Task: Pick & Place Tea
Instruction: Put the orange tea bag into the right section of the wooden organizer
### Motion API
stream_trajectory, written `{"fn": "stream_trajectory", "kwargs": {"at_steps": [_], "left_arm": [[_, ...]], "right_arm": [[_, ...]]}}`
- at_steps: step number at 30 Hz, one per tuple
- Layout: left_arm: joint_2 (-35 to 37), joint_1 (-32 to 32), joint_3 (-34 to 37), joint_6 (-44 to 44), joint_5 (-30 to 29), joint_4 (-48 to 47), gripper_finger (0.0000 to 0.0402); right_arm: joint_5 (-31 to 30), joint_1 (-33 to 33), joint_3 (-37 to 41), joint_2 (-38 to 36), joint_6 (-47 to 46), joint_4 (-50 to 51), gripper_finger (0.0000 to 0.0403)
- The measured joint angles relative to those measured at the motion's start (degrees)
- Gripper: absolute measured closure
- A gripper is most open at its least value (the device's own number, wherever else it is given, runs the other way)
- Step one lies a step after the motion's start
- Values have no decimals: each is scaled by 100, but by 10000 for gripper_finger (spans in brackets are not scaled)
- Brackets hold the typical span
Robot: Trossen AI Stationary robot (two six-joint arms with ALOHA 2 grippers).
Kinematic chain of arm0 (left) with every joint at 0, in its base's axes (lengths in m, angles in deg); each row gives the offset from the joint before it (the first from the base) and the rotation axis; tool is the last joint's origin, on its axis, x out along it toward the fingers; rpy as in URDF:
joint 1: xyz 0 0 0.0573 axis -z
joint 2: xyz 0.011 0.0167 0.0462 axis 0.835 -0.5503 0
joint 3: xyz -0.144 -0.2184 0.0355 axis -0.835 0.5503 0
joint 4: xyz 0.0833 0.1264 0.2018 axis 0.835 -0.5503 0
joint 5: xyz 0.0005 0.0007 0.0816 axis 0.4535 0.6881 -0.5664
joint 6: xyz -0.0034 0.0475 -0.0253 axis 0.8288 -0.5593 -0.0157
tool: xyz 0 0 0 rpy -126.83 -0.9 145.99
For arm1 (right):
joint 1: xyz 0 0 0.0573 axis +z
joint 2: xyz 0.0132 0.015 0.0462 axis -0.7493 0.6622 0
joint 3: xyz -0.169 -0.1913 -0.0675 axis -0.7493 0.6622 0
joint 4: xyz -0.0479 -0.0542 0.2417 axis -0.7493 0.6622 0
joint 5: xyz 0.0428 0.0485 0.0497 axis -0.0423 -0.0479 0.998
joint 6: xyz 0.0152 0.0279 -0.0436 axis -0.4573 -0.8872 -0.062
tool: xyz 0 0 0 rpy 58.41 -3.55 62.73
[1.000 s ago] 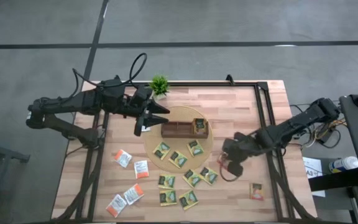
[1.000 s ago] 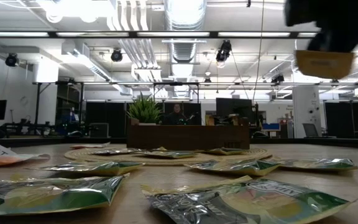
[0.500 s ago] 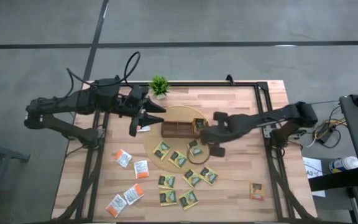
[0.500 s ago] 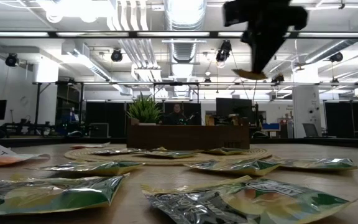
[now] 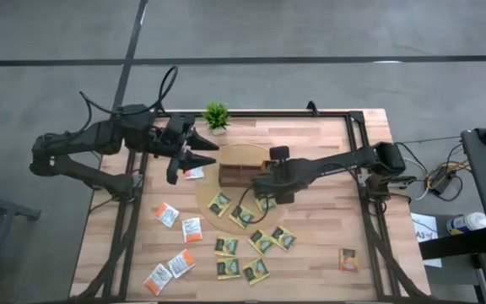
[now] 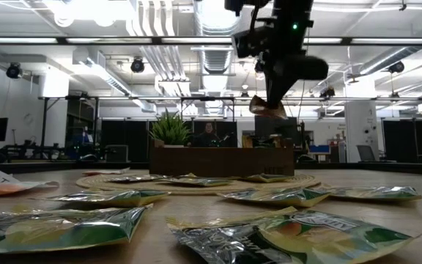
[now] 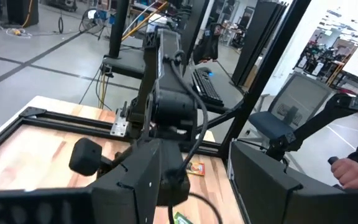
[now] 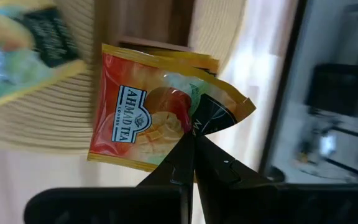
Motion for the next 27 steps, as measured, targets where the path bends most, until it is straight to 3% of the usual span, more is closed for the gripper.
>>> {"fn": "stream_trajectory", "kwargs": {"at_steps": [4, 27], "left_arm": [[8, 0, 0, -59, 0, -21, 213], [9, -4, 0, -93, 0, -92, 213]], "right_arm": [[-378, 4, 7, 102, 179, -121, 395], [-953, -203, 74, 862, 350, -283, 395]]}}
